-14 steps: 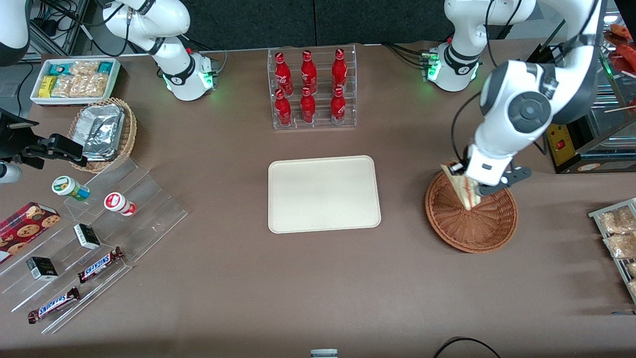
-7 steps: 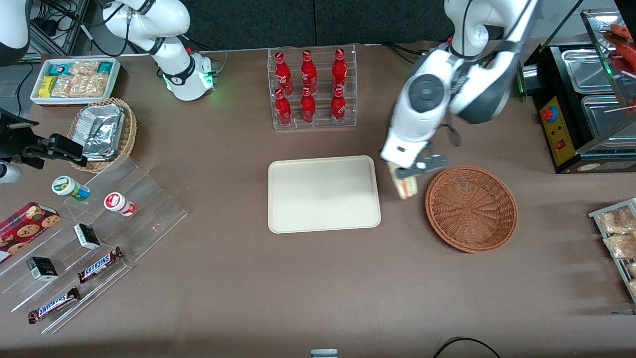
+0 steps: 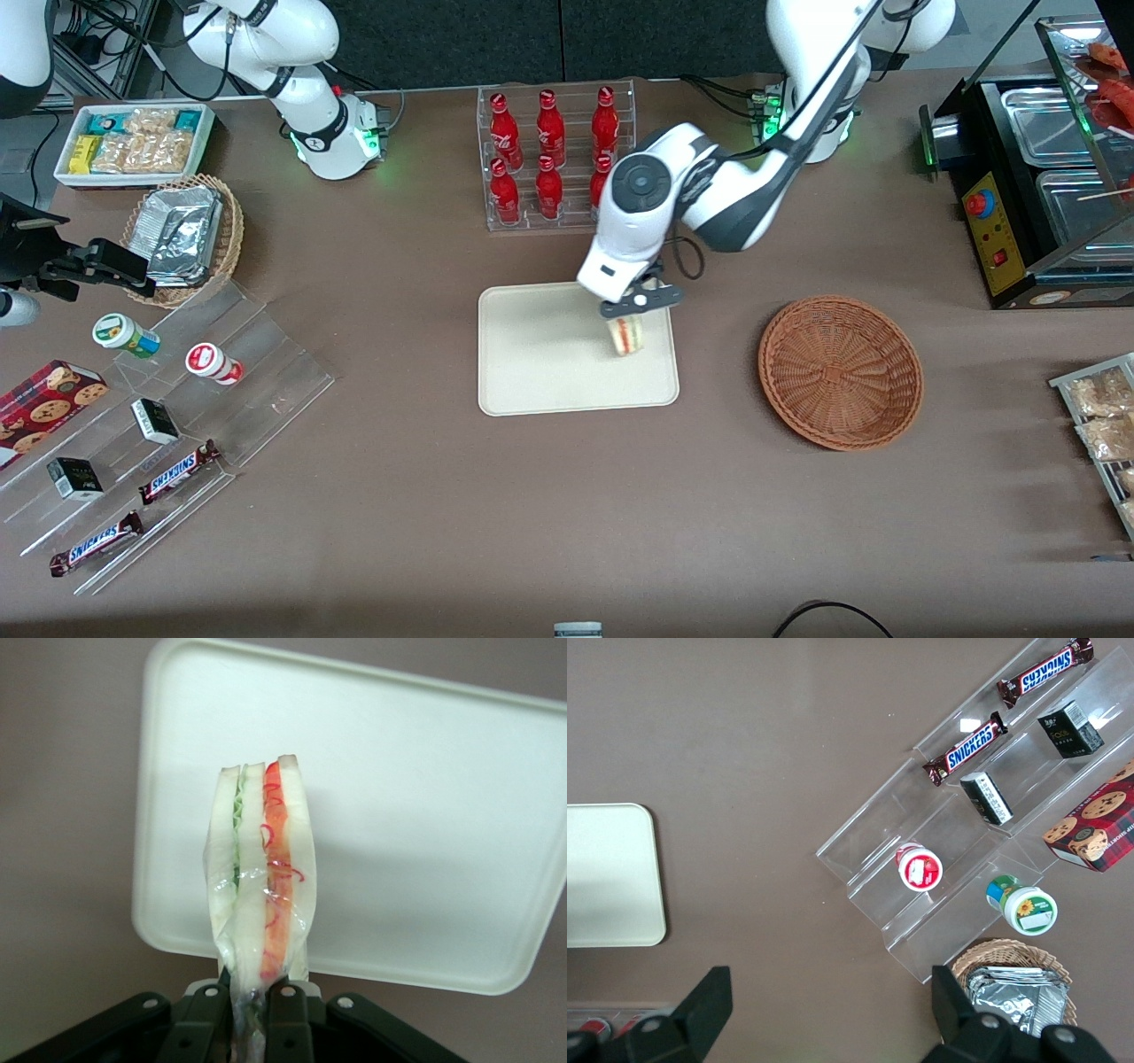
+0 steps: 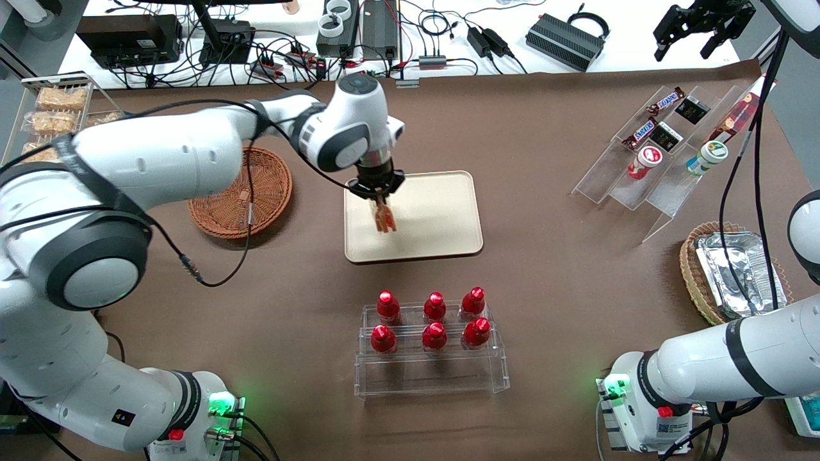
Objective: Place sandwich from basket to tray
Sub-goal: 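Lift the sandwich and carry it over the cream tray, then lower the sandwich onto the tray and open the left gripper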
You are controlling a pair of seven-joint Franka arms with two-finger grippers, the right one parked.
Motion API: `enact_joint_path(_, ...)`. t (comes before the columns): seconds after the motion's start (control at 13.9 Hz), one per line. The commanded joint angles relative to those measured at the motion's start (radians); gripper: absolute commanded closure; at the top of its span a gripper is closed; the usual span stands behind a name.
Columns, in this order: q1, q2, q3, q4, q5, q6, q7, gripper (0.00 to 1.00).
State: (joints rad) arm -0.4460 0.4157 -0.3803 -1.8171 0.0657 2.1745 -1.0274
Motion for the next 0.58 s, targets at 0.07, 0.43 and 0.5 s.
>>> enact_joint_path(0.07,-0.066,0.083,0.012,0.054,0.092,0.077,-0.072,1.00)
enact_joint_path(0.43,-0.097,0.163,0.014,0.061,0.210,0.162,-0.089,1.00)
enact_joint_path(0.5,-0.097,0.172,0.014,0.061,0.220,0.172,-0.089,1.00)
